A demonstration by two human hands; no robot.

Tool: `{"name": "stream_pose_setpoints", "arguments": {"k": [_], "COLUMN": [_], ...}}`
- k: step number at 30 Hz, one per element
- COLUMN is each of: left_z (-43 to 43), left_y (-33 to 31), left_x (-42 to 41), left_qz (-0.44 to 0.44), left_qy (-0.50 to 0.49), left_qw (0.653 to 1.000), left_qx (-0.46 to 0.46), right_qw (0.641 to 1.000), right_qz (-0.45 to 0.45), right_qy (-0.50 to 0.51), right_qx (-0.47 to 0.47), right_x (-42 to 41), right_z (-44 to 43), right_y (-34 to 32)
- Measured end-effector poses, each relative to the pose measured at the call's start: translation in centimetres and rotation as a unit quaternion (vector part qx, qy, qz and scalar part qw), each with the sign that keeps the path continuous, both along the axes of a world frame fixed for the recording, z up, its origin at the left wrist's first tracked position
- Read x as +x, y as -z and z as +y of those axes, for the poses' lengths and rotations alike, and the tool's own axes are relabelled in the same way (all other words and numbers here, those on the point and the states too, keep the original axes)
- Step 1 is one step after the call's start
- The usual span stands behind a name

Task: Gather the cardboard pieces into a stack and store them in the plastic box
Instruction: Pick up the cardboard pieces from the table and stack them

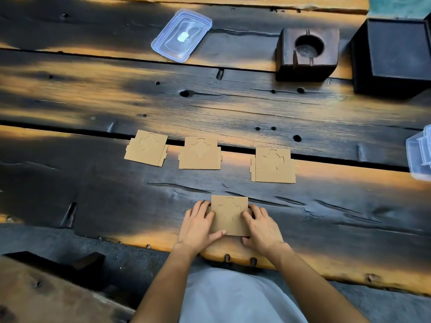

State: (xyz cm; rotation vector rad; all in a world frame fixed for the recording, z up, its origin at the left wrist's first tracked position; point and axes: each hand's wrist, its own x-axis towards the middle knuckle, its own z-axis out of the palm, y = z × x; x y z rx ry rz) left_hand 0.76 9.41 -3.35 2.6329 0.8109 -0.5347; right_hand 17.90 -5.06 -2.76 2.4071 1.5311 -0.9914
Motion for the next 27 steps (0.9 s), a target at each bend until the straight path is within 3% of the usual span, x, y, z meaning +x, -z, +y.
{"name": "stream_pose_setpoints", "arguments": {"k": [7, 27], "left_z": [0.5, 2.7], "left_y": [-1.3, 0.7], "left_x": [3.6, 20.1], "left_qz": [-0.043, 0.079], "left_qy": [-0.014, 0.04], "left_qw": [0.999, 0.996], "left_qx": [0.023, -0.023], "right_qw": [0.999, 0.996], "right_qz": [0.019, -0.042], "right_qy": [0.04, 0.079], "right_qx": [0.02, -0.031], "right_x": [3.0, 19.2], "right_z": [0.3, 2.0], "right_y": [-0.3, -1.1]}}
